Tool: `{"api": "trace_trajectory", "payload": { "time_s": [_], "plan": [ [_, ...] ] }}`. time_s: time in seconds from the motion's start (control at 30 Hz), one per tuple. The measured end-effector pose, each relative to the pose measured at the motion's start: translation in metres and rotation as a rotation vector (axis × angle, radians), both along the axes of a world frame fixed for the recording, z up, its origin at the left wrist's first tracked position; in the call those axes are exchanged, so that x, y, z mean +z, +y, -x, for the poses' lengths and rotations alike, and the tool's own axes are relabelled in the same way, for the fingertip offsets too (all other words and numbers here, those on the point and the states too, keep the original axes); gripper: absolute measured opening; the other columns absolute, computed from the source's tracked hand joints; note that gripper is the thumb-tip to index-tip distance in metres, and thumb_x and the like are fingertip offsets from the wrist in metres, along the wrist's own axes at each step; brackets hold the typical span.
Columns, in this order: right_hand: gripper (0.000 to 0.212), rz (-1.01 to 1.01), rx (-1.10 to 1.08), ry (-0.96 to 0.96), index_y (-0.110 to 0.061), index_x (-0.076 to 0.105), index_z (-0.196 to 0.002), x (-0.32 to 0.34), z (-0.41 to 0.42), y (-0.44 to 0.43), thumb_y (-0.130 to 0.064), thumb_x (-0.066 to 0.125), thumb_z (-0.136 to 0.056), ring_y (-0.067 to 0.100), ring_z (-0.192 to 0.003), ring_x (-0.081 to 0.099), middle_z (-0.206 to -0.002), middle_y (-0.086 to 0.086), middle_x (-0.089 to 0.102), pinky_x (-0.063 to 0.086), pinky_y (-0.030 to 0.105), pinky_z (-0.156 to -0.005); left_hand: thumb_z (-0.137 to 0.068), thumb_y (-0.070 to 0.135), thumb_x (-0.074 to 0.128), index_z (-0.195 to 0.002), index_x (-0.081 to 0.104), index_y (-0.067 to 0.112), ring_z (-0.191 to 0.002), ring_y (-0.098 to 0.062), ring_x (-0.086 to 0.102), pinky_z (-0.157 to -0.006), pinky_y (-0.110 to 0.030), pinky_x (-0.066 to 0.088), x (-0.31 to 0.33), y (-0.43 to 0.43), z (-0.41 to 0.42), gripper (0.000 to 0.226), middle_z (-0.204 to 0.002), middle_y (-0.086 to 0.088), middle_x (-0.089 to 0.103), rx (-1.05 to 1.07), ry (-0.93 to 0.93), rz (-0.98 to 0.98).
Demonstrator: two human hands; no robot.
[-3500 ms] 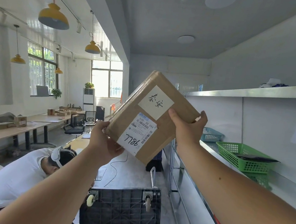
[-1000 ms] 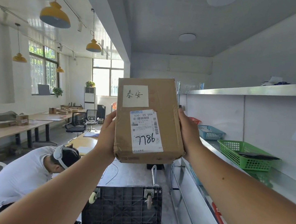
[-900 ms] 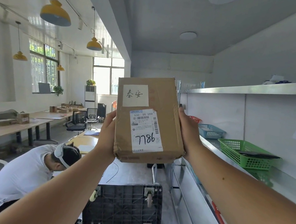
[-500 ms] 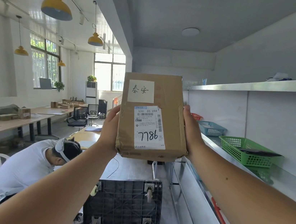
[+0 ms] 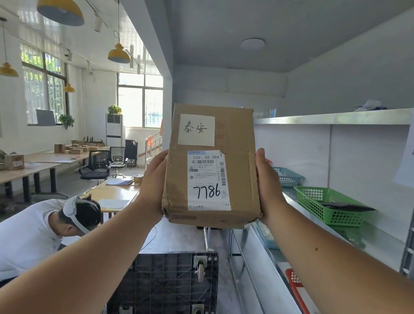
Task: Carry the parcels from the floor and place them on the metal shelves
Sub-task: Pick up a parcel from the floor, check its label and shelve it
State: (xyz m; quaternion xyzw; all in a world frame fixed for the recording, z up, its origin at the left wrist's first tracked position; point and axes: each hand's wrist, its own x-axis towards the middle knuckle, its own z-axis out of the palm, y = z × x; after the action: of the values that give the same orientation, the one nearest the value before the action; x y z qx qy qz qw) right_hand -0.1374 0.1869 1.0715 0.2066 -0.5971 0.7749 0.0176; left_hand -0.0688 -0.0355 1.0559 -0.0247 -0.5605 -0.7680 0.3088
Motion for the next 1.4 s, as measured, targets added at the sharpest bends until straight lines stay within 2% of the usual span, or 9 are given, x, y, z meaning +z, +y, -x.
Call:
{"api": "trace_trajectory", "payload": {
  "time_s": [0.07,0.2,0.47,0.57,0.8,0.93,1.13,1.23,1.4],
  "plan": [
    [0.047,-0.008,-0.021,0.0,-0.022,0.073,-0.09,0.001,-0.004,0.003,-0.05,0.041,-0.109,0.009,-0.07,0.074,-0.076,-0.007,0.078,0.058,0.022,-0.062,-0.105,0.017,0.06,-0.131,0.067,0.012,-0.088,-0.022,0.077,-0.068,-0.035,0.063,0.0,0.005,-0.001,0.027,-0.096,-0.001,0.08,-0.005,0.008,0.023],
    [0.051,0.026,-0.057,-0.044,-0.014,0.077,-0.104,-0.001,-0.017,0.009,-0.055,0.045,-0.107,0.022,-0.088,0.075,-0.104,0.009,0.079,0.06,0.036,-0.082,-0.104,0.019,0.062,-0.123,0.071,0.019,-0.093,-0.022,0.077,-0.079,-0.039,0.061,-0.003,0.012,0.0,0.022,-0.099,0.001,0.081,-0.014,-0.001,0.029],
    [0.054,0.051,-0.175,-0.062,-0.005,0.072,-0.123,-0.01,-0.04,0.032,-0.051,0.049,-0.105,0.036,-0.113,0.073,-0.122,0.017,0.076,0.06,0.043,-0.088,-0.098,0.021,0.066,-0.114,0.073,0.017,-0.099,-0.031,0.071,-0.083,-0.043,0.057,-0.012,0.027,0.004,0.018,-0.102,-0.004,0.076,-0.115,-0.01,0.012],
    [0.05,0.042,-0.223,-0.055,-0.013,0.075,-0.117,-0.014,-0.045,0.042,-0.053,0.049,-0.104,0.037,-0.114,0.072,-0.123,0.015,0.076,0.06,0.044,-0.088,-0.1,0.021,0.066,-0.106,0.074,0.019,-0.098,-0.03,0.073,-0.089,-0.046,0.058,-0.016,0.038,0.002,0.011,-0.093,0.0,0.079,-0.151,-0.032,-0.019],
    [0.05,-0.016,-0.265,-0.017,-0.017,0.075,-0.108,-0.02,-0.068,0.073,-0.059,0.05,-0.097,0.037,-0.114,0.072,-0.116,0.011,0.077,0.058,0.055,-0.098,-0.105,0.02,0.058,-0.1,0.073,0.02,-0.091,-0.026,0.072,-0.079,-0.039,0.058,-0.03,0.07,-0.007,0.016,-0.086,0.001,0.078,-0.19,-0.08,-0.008],
    [0.064,0.002,-0.295,-0.01,-0.017,0.076,-0.11,-0.021,-0.084,0.095,-0.067,0.058,-0.075,0.039,-0.116,0.071,-0.116,0.013,0.077,0.057,0.058,-0.102,-0.105,0.022,0.059,-0.102,0.074,0.021,-0.091,-0.025,0.073,-0.087,-0.043,0.059,-0.033,0.092,-0.015,0.015,-0.086,0.003,0.08,-0.221,-0.076,-0.006],
    [0.064,0.004,-0.33,-0.022,-0.008,0.073,-0.117,-0.017,-0.109,0.14,-0.058,0.055,-0.083,0.044,-0.118,0.068,-0.121,0.019,0.075,0.052,0.063,-0.105,-0.106,0.021,0.058,-0.093,0.076,0.022,-0.085,-0.023,0.071,-0.082,-0.04,0.058,-0.03,0.134,-0.037,0.022,-0.087,0.0,0.078,-0.249,-0.045,0.05],
    [0.062,0.028,-0.328,-0.054,-0.009,0.075,-0.117,-0.02,-0.123,0.161,-0.058,0.056,-0.083,0.044,-0.118,0.069,-0.121,0.018,0.076,0.053,0.062,-0.105,-0.097,0.027,0.063,-0.087,0.078,0.023,-0.092,-0.03,0.068,-0.09,-0.049,0.055,-0.032,0.153,-0.048,0.019,-0.09,-0.004,0.076,-0.276,-0.043,0.05],
    [0.046,0.041,-0.323,-0.04,-0.012,0.077,-0.102,-0.025,-0.148,0.197,-0.051,0.055,-0.094,0.044,-0.115,0.069,-0.108,0.017,0.077,0.054,0.057,-0.101,-0.1,0.027,0.063,-0.105,0.078,0.02,-0.097,-0.032,0.071,-0.092,-0.05,0.058,-0.039,0.191,-0.075,0.018,-0.101,-0.008,0.078,-0.285,-0.066,0.02]
  ]
}}
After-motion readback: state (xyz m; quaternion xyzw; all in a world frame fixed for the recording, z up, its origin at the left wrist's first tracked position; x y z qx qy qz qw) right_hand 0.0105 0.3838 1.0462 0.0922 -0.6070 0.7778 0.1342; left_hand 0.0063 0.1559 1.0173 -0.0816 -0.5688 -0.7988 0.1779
